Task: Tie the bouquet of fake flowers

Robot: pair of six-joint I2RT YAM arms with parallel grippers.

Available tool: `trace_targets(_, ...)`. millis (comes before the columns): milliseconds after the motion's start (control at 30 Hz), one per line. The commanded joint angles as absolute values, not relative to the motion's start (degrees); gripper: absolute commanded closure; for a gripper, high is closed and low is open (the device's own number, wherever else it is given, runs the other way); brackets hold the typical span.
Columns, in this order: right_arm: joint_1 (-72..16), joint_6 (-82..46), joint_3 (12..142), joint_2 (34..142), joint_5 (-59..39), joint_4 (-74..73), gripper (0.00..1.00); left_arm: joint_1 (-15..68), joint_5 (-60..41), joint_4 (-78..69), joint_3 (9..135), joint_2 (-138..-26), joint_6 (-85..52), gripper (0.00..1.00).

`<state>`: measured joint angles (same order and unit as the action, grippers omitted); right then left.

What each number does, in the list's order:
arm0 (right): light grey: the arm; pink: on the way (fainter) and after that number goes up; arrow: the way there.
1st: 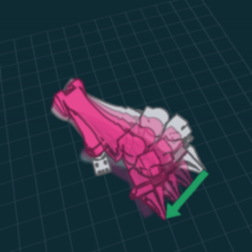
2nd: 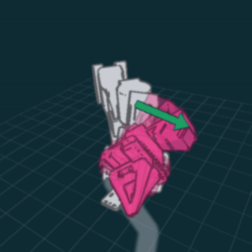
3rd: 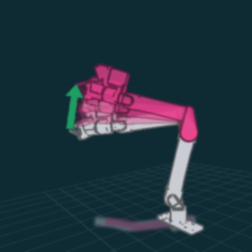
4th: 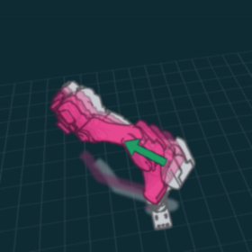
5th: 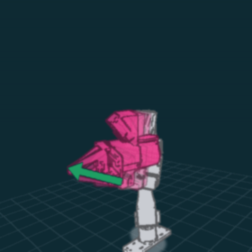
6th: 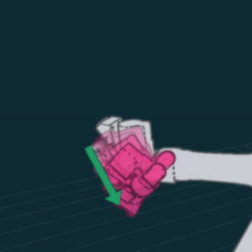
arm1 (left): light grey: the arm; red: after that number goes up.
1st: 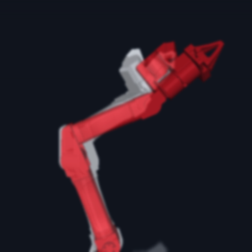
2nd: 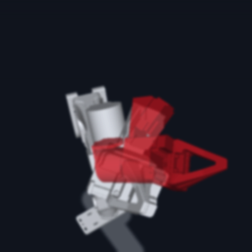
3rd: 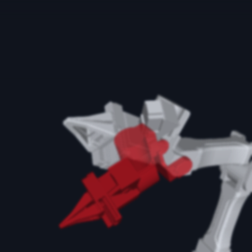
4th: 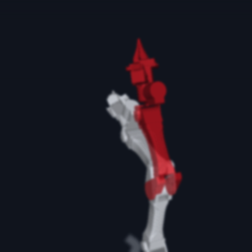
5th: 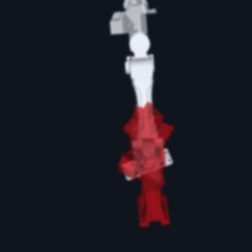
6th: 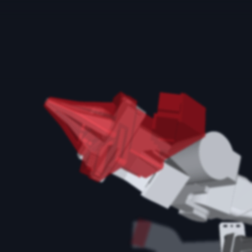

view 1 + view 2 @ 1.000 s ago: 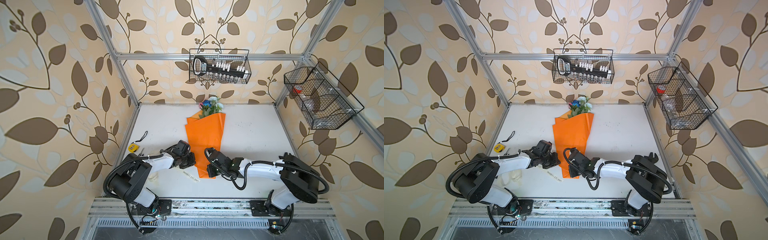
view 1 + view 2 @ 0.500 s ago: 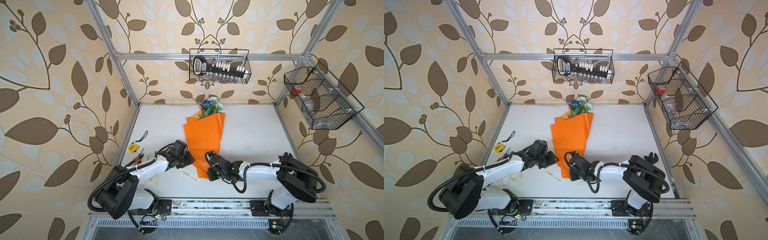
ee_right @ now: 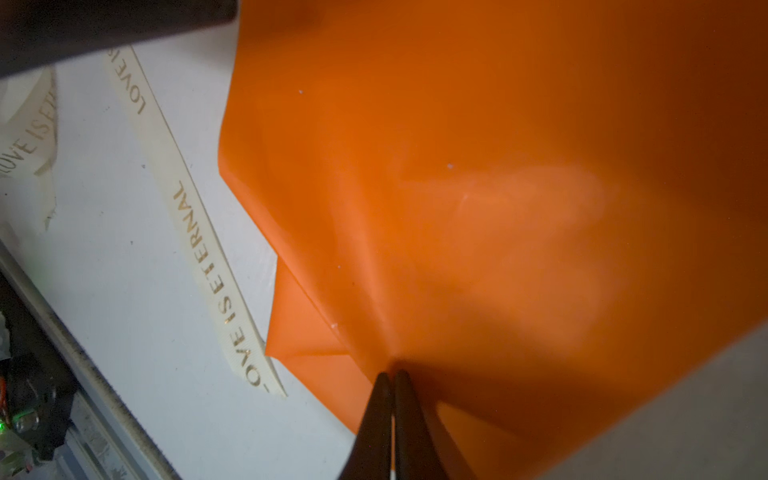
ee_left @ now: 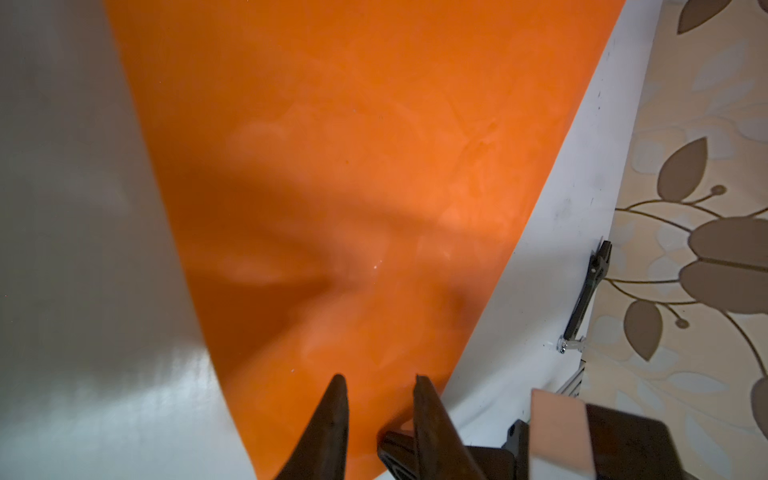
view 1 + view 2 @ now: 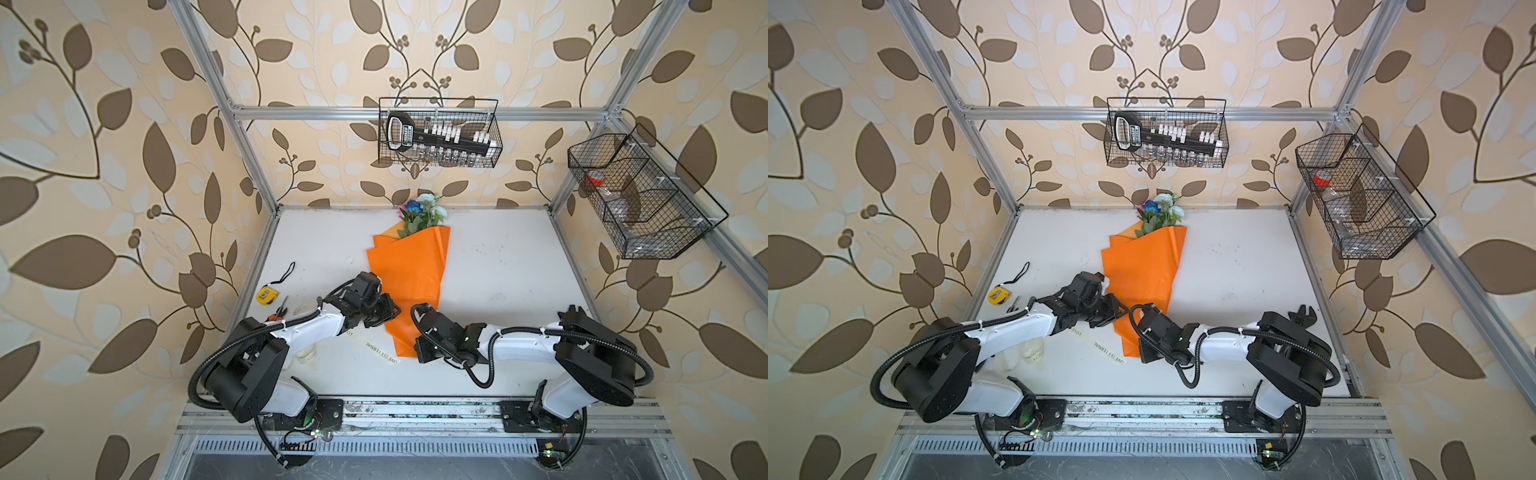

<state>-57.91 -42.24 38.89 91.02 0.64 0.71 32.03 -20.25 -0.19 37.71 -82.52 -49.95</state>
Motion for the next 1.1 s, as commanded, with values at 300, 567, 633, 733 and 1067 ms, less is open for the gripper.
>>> trace_targets(300,-54.4,-43.7,39.6,88.1,0.0,-0.2,0.91,33.2,-25.4,-7.2,33.3,-89.6,-50.9,0.87)
trace_targets(567,-48.7,-46.0,38.8,87.7,-6.4,-7.4,0.9,33.3,-24.5,-5.9,33.5,-90.5,-49.7,0.91)
trace_targets(633,-47.0,-46.6,37.9,88.6,-8.5,-9.7,0.9,33.3,-24.3,-5.8,33.3,-90.6,-49.8,0.93)
trace_targets(733,-44.2,-47.6,35.9,90.8,-12.8,-13.9,0.91,33.3,-24.0,-5.3,33.1,-90.6,-50.0,0.97)
trace_targets(1067,-37.9,-48.4,31.9,95.1,-25.2,-25.8,0.91,33.2,-23.5,-3.0,32.5,-92.3,-50.7,1.0)
